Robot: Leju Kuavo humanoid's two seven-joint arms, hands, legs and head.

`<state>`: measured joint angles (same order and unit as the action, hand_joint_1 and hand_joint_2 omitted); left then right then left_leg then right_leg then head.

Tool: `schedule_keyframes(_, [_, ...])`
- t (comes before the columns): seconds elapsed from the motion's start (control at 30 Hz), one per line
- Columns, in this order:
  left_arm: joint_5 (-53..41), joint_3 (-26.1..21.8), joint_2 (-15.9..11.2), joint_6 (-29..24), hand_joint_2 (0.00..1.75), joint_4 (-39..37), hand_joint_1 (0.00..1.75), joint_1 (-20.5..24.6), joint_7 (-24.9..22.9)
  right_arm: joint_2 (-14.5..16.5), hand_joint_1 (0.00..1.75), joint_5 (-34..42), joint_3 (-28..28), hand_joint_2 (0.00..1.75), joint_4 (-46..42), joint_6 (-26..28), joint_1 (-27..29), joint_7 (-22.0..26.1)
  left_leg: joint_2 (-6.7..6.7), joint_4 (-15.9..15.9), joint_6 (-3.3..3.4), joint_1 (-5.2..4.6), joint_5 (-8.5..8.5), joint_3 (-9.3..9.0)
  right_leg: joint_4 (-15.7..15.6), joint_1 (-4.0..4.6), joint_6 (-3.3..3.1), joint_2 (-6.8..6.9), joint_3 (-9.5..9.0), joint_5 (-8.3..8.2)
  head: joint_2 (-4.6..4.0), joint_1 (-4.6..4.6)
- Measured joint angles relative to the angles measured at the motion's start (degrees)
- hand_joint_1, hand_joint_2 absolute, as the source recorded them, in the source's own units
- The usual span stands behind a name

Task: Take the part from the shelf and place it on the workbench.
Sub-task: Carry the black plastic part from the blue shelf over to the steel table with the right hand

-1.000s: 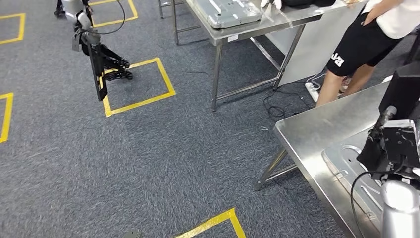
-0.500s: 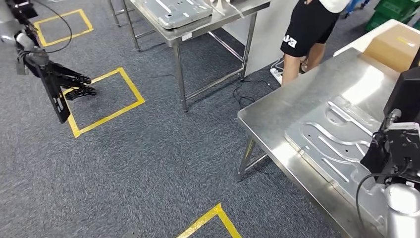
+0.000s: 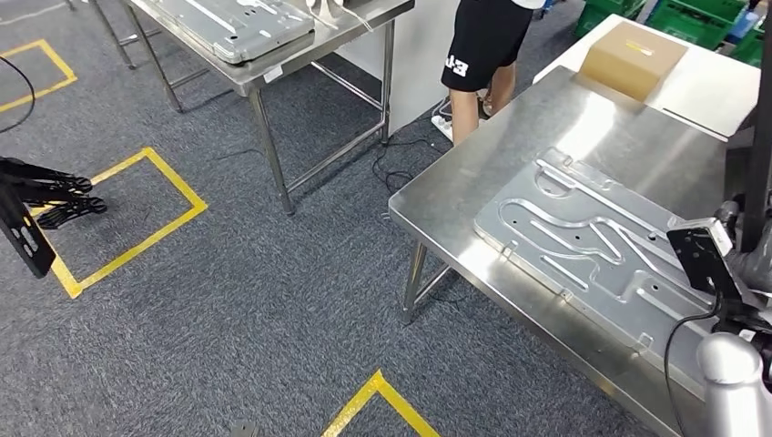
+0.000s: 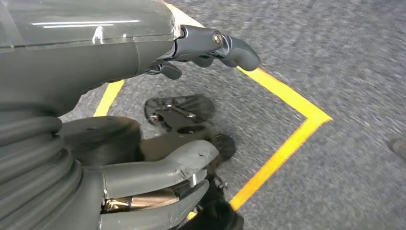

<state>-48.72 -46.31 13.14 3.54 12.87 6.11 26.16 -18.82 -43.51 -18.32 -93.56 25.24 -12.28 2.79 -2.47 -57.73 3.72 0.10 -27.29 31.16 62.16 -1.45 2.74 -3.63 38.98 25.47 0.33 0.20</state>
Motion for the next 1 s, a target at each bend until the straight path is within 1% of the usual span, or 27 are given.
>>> schedule_keyframes(0.03, [-0.04,-0.01,0.01,0.0,1.75,0.0,0.0,0.03,-0.06,-0.12,1.75,-1.12,0.28,1.75,0.4,0.1,-0.81,-0.45,0.71,0.18,0.13,-0.13,0.14,-0.03,2.76,0.09,0.14,1.99,1.29,1.65,0.0,0.05])
schedule_keyframes(0.07, [-0.08,-0.01,0.01,0.0,1.75,0.0,0.0,0.02,-0.13,-0.18,1.75,-2.21,0.63,1.75,0.81,0.19,-1.54,-0.88,1.36,0.21,0.22,-0.22,0.19,0.02,6.09,0.01,0.34,2.89,2.76,3.37,0.0,0.08])
schedule_keyframes(0.1, [-0.09,-0.02,0.0,0.0,1.75,0.0,0.0,0.02,-0.2,-0.2,1.75,-3.33,1.0,1.75,1.25,0.27,-2.04,-1.36,1.95,0.19,0.22,-0.27,0.18,0.08,8.98,-0.16,0.54,3.19,3.93,4.52,0.0,0.08])
schedule_keyframes(0.13, [-0.1,-0.02,-0.01,0.01,1.75,0.0,0.0,0.05,-0.27,-0.2,1.75,-4.48,1.35,1.75,1.7,0.31,-2.36,-1.89,2.43,0.15,0.2,-0.29,0.14,0.1,10.44,-0.36,0.75,3.32,4.38,4.73,0.0,0.09])
schedule_keyframes(0.17, [-0.14,-0.02,0.0,0.02,1.75,0.0,0.0,0.09,-0.33,-0.21,1.75,-5.65,1.7,1.75,2.14,0.31,-2.66,-2.37,2.78,0.09,0.14,-0.27,0.08,0.1,10.0,-0.57,0.93,3.4,3.9,3.99,0.0,0.09])
schedule_keyframes(0.2, [-0.19,-0.02,0.02,0.04,1.75,0.0,0.0,0.14,-0.39,-0.22,1.75,-6.71,2.09,1.75,2.55,0.29,-3.06,-2.78,3.04,-0.03,0.02,-0.23,-0.02,0.1,7.53,-0.78,1.09,3.51,2.37,2.46,0.0,0.09])
schedule_keyframes(0.23, [-0.25,-0.02,0.03,0.07,1.75,0.0,0.0,0.21,-0.43,-0.23,1.75,-7.5,2.45,1.75,2.88,0.28,-3.5,-3.04,3.26,-0.21,-0.19,-0.19,-0.17,0.11,3.95,-0.93,1.21,3.7,0.37,1.06,0.0,0.09])
schedule_keyframes(0.27, [-0.34,-0.02,0.04,0.08,1.75,0.0,0.0,0.29,-0.46,-0.25,1.75,-8.06,2.85,1.75,3.15,0.28,-3.96,-3.21,3.4,-0.48,-0.46,-0.24,-0.36,0.2,0.64,-0.83,1.15,3.87,-1.51,0.07,0.0,0.09])
schedule_keyframes(0.3, [-0.41,-0.01,0.04,0.09,1.75,0.0,0.0,0.39,-0.48,-0.26,1.75,-8.48,3.17,1.75,3.37,0.28,-4.39,-3.34,3.47,-0.66,-0.77,-0.28,-0.51,0.28,-1.73,-0.66,0.89,3.97,-2.84,-0.42,0.0,0.09])
schedule_keyframes(0.33, [-0.47,-0.01,0.04,0.09,1.75,0.0,0.0,0.48,-0.49,-0.28,1.75,-8.83,3.45,1.75,3.55,0.28,-4.73,-3.45,3.5,-0.79,-1.07,-0.34,-0.61,0.37,-2.79,-0.42,0.54,4.0,-3.39,-0.32,0.0,0.08])
schedule_keyframes(0.4, [-0.57,0.0,0.05,0.1,1.75,0.0,0.0,0.56,-0.56,-0.31,1.75,-9.88,4.06,1.75,3.91,0.26,-5.31,-3.72,3.51,-0.74,-1.66,-0.27,-0.65,0.38,-2.86,-0.09,-0.37,3.87,-3.42,-0.27,0.0,0.06])
schedule_keyframes(0.47, [-0.64,0.0,0.06,0.14,1.75,0.0,0.0,0.59,-0.62,-0.29,1.75,-11.32,5.1,1.75,4.31,0.18,-6.06,-4.17,3.32,-1.89,-2.26,-0.06,-1.58,0.78,-3.1,-0.11,-1.18,3.82,-3.52,-0.41,0.0,0.04])
schedule_keyframes(0.5, [-0.66,0.0,0.07,0.15,1.75,0.0,0.0,0.64,-0.63,-0.26,1.75,-12.0,5.81,1.75,4.53,0.11,-6.57,-4.41,3.19,-3.83,-2.47,0.0,-2.79,1.64,-3.25,-0.14,-1.63,3.81,-3.58,-0.48,0.0,0.03])
schedule_keyframes(0.53, [-0.67,0.0,0.07,0.17,1.75,0.0,0.0,0.68,-0.63,-0.2,1.75,-12.48,6.56,1.75,4.76,0.02,-7.01,-4.59,3.05,-6.84,-2.56,0.06,-4.39,3.07,-3.3,-0.07,-1.95,3.8,-3.62,-0.51,0.0,0.01])
schedule_keyframes(0.57, [-0.69,0.0,0.07,0.17,1.75,0.0,0.0,0.72,-0.66,-0.13,1.75,-12.91,7.3,1.75,5.02,-0.06,-7.4,-4.71,3.0,-10.64,-2.56,0.06,-6.05,4.99,-3.29,0.09,-2.21,3.77,-3.59,-0.49,0.0,0.0])
schedule_keyframes(0.6, [-0.71,0.0,0.07,0.17,1.75,0.0,0.0,0.71,-0.71,-0.03,1.75,-13.2,7.99,1.75,5.33,-0.13,-7.66,-4.87,2.99,-14.07,-2.53,0.06,-7.19,6.81,-3.25,0.25,-2.39,3.75,-3.57,-0.48,0.0,0.01])
schedule_keyframes(0.63, [-0.74,0.0,0.07,0.17,1.75,0.0,0.0,0.68,-0.78,0.07,1.75,-13.49,8.58,1.75,5.66,-0.2,-7.91,-5.04,2.99,-16.19,-2.46,0.05,-7.41,8.08,-3.19,0.39,-2.44,3.7,-3.57,-0.46,0.0,0.01])
schedule_keyframes(0.67, [-0.77,0.0,0.07,0.17,1.75,0.0,0.0,0.65,-0.85,0.19,1.75,-13.83,9.14,1.75,6.04,-0.34,-8.23,-5.26,2.98,-16.36,-2.34,0.05,-6.56,8.46,-3.11,0.49,-2.48,3.64,-3.56,-0.43,0.0,0.01])
schedule_keyframes(0.7, [-0.83,0.01,0.07,0.17,1.75,0.0,0.0,0.65,-0.9,0.31,1.75,-14.16,9.66,1.75,6.45,-0.54,-8.69,-5.48,2.98,-14.37,-2.15,0.05,-4.79,7.77,-3.02,0.56,-2.48,3.55,-3.56,-0.41,0.0,0.0])
schedule_keyframes(0.73, [-0.89,0.02,0.06,0.16,1.75,0.0,0.0,0.68,-0.91,0.42,1.75,-14.51,10.19,1.75,6.91,-0.79,-9.3,-5.65,2.95,-11.01,-1.91,0.04,-2.6,6.4,-2.91,0.59,-2.46,3.46,-3.55,-0.38,0.0,0.0])
schedule_keyframes(0.77, [-0.96,0.03,0.06,0.06,1.75,0.0,0.0,0.78,-0.93,0.55,1.75,-15.02,10.74,1.75,7.45,-1.03,-10.0,-5.8,2.83,-7.42,-1.7,-0.02,-0.96,4.91,-2.73,0.7,-2.37,3.37,-3.47,-0.34,0.0,0.0])
schedule_keyframes(0.8, [-1.03,0.05,0.1,-0.15,1.75,0.0,0.0,0.91,-0.97,0.66,1.75,-15.58,11.29,1.75,8.01,-1.22,-10.69,-5.95,2.72,-4.6,-1.55,-0.08,0.06,3.72,-2.59,0.79,-2.22,3.26,-3.33,-0.33,0.0,0.02])
schedule_keyframes(0.83, [-1.08,0.08,0.17,-0.45,1.75,0.0,0.0,1.02,-1.03,0.79,1.75,-16.26,11.88,1.75,8.64,-1.34,-11.33,-6.12,2.62,-2.86,-1.42,-0.17,0.48,3.05,-2.51,0.81,-1.98,3.19,-3.17,-0.39,0.0,0.02])
schedule_keyframes(0.87, [-1.16,0.11,0.3,-0.82,1.75,0.0,0.0,1.12,-1.13,0.97,1.75,-16.98,12.5,1.75,9.26,-1.39,-11.81,-6.29,2.53,-2.19,-1.32,-0.3,0.42,2.87,-2.51,0.82,-1.67,3.14,-3.03,-0.5,0.0,0.02])
schedule_keyframes(0.93, [-1.29,0.2,0.68,-1.43,1.75,0.0,0.0,1.24,-1.32,1.42,1.75,-18.16,13.77,1.75,10.3,-1.36,-12.32,-6.52,2.56,-1.65,-0.83,-0.34,0.86,2.81,-2.65,0.57,-1.01,3.14,-2.92,-0.67,0.0,0.02])
schedule_keyframes(0.97, [-1.38,0.24,0.89,-1.61,1.75,0.0,0.0,1.32,-1.38,1.67,1.75,-18.53,14.33,1.75,10.69,-1.31,-12.44,-6.59,2.57,-1.32,-0.54,-0.3,1.15,2.72,-2.29,0.49,-0.74,3.23,-2.76,-0.3,0.0,0.03])
schedule_keyframes(1.0, [-1.47,0.29,1.08,-1.69,1.75,0.0,0.0,1.42,-1.41,1.89,1.75,-18.88,14.85,1.75,11.07,-1.26,-12.63,-6.62,2.6,-1.0,-0.28,-0.2,1.44,2.67,-0.96,0.4,-0.51,3.31,-2.18,0.7,0.0,0.03])
